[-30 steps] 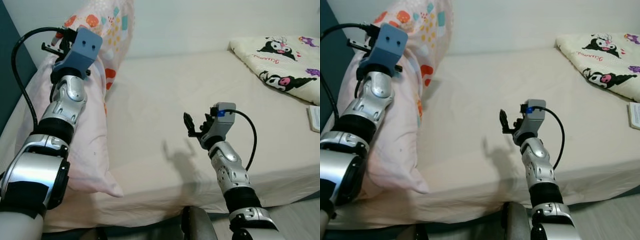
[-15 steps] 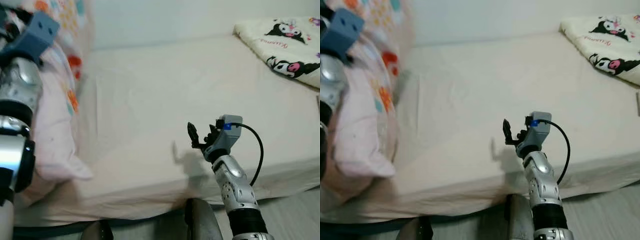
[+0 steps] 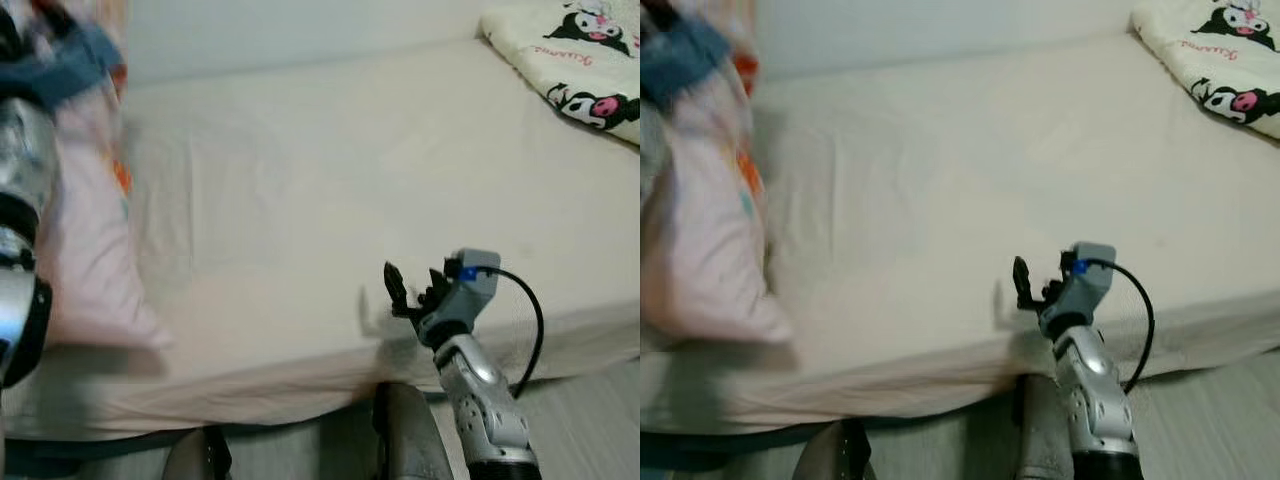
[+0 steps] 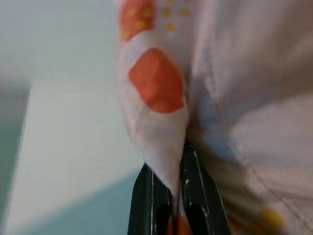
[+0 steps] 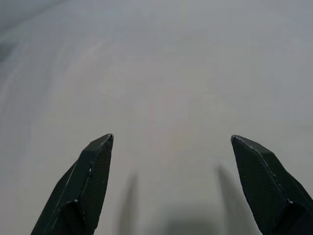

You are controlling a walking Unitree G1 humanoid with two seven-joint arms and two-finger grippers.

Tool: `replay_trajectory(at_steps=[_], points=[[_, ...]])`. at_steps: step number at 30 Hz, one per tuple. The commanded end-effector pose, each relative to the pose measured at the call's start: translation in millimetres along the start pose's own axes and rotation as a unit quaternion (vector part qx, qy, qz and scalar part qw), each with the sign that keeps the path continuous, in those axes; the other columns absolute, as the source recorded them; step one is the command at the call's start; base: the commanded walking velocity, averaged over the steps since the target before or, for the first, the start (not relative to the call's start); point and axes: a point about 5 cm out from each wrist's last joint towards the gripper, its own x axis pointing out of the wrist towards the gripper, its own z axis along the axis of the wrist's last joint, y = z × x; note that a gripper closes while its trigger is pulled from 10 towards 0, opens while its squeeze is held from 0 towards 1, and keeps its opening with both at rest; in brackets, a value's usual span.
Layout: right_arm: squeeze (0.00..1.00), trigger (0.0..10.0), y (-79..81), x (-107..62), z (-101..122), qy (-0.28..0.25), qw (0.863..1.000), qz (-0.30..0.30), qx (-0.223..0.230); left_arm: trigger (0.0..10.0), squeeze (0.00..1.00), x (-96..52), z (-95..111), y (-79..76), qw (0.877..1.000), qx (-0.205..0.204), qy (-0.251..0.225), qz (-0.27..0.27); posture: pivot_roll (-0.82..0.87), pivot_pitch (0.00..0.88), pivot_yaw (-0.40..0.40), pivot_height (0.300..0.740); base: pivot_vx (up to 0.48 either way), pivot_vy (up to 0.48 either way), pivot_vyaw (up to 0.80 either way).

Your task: Clean up the room

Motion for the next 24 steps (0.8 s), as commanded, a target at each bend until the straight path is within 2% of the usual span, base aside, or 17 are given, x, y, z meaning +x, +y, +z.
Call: replay_trajectory(at_steps=[1, 4, 6, 7, 8, 9, 10, 11, 12, 13, 14, 15, 19, 21, 22, 23, 24], points=[[0.0, 10.0, 2.8, -3.0, -3.6, 0.01, 1.0, 0.002, 0.009, 0.0, 0.0, -4.9, -26.3, -0.1, 0.998, 0.055, 0.035, -0.009, -0.11, 0.272, 0.09, 0.471, 0.0, 0.0, 0.0], [0.0, 10.0, 2.7, -3.7, -3.5, 0.011, 1.0, 0.001, 0.01, 0.0, 0.0, -5.7, -20.7, -3.4, 0.998, 0.058, 0.012, -0.015, -0.11, 0.272, 0.09, 0.471, 0.0, 0.0, 0.0], [0.0, 10.0, 4.0, -3.3, -2.3, 0.011, 1.0, 0.001, 0.01, 0.0, 0.0, -16.6, -18.2, -24.8, 0.997, 0.003, 0.041, -0.061, -0.12, 0.278, 0.093, 0.471, 0.0, 0.0, 0.0], [0.0, 10.0, 4.0, -3.3, -2.3, 0.011, 1.0, 0.001, 0.01, 0.0, 0.0, -16.6, -18.2, -24.8, 0.997, 0.003, 0.041, -0.061, -0.12, 0.278, 0.093, 0.471, 0.0, 0.0, 0.0], [0.0, 10.0, 4.5, -3.3, -1.7, 0.012, 1.0, 0.0, 0.01, 1.0, 0.0, -24.9, -21.0, -38.1, 0.992, -0.034, 0.074, -0.093, -0.12, 0.278, 0.093, 0.471, 0.0, 0.0, 0.0], [0.0, 10.0, 4.9, -3.6, -1.4, 0.012, 1.0, 0.0, 0.01, 5.3, 0.0, -33.3, -22.9, -50.6, 0.983, -0.083, 0.105, -0.124, -0.12, 0.278, 0.093, 0.471, 0.0, 0.0, 0.0], [0.0, 10.0, 4.9, -3.6, -1.4, 0.012, 1.0, 0.0, 0.01, 5.3, 0.0, -33.3, -22.9, -50.6, 0.983, -0.083, 0.105, -0.124, -0.12, 0.278, 0.093, 0.471, 0.0, 0.0, 0.0], [0.0, 10.0, 5.0, -4.5, -0.8, 0.013, 1.0, -0.001, 0.009, 10.0, 0.02, -42.5, -22.5, -63.5, 0.97, -0.132, 0.133, -0.151, -0.13, 0.278, 0.092, 0.471, 0.0, 0.0, 0.0], [0.0, 10.0, 5.0, -4.5, -0.8, 0.013, 1.0, -0.001, 0.009, 10.0, 0.02, -42.5, -22.5, -63.5, 0.97, -0.132, 0.133, -0.151, -0.13, 0.278, 0.092, 0.471, 0.0, 0.0, 0.0], [0.0, 10.0, 4.3, -5.3, 0.0, 0.014, 1.0, -0.002, 0.008, 9.0, 0.12, -51.2, -18.8, -75.3, 0.959, -0.17, 0.15, -0.171, -0.13, 0.275, 0.09, 0.471, 0.0, 0.0, 0.0], [0.0, 10.0, 4.3, -5.3, 0.0, 0.014, 1.0, -0.002, 0.008, 9.0, 0.12, -51.2, -18.8, -75.3, 0.959, -0.17, 0.15, -0.171, -0.13, 0.275, 0.09, 0.471, 0.0, 0.0, 0.0], [0.0, 10.0, 2.5, -5.6, 1.8, 0.016, 1.0, -0.005, 0.007, 10.0, 0.11, -63.3, -9.1, -90.8, 0.946, -0.207, 0.16, -0.19, -0.12, 0.265, 0.086, 0.471, 0.0, 0.0, 0.0], [0.0, 10.0, 1.9, -3.1, 3.5, 0.015, 1.0, -0.004, 0.005, 10.0, 0.12, -69.0, -2.0, -97.8, 0.939, -0.232, 0.161, -0.195, -0.11, 0.253, 0.085, 0.471, 0.0, 0.0, 0.0], [0.0, 10.0, 3.0, 1.1, 5.7, 0.011, 1.0, -0.001, 0.006, 10.0, 0.24, -72.1, 7.2, -103.3, 0.92, -0.285, 0.165, -0.214, -0.1, 0.236, 0.084, 0.471, 0.0, 0.0, 0.0], [0.0, 10.0, 3.0, 1.1, 5.7, 0.011, 1.0, -0.001, 0.006, 10.0, 0.24, -72.1, 7.2, -103.3, 0.92, -0.285, 0.165, -0.214, -0.1, 0.236, 0.084, 0.471, 0.0, 0.0, 0.0], [0.0, 10.0, 3.4, 2.6, 6.4, 0.01, 1.0, 0.0, 0.005, 10.0, 0.24, -73.4, 11.2, -105.6, 0.91, -0.307, 0.166, -0.223, -0.1, 0.236, 0.084, 0.471, 0.0, 0.0, 0.0], [0.0, 10.0, 4.4, 4.9, 7.6, 0.008, 1.0, 0.002, 0.005, 10.0, 1.0, -77.6, 24.0, -112.1, 0.878, -0.369, 0.162, -0.257, -0.09, 0.231, 0.085, 0.471, 0.0, 0.0, 0.0]])
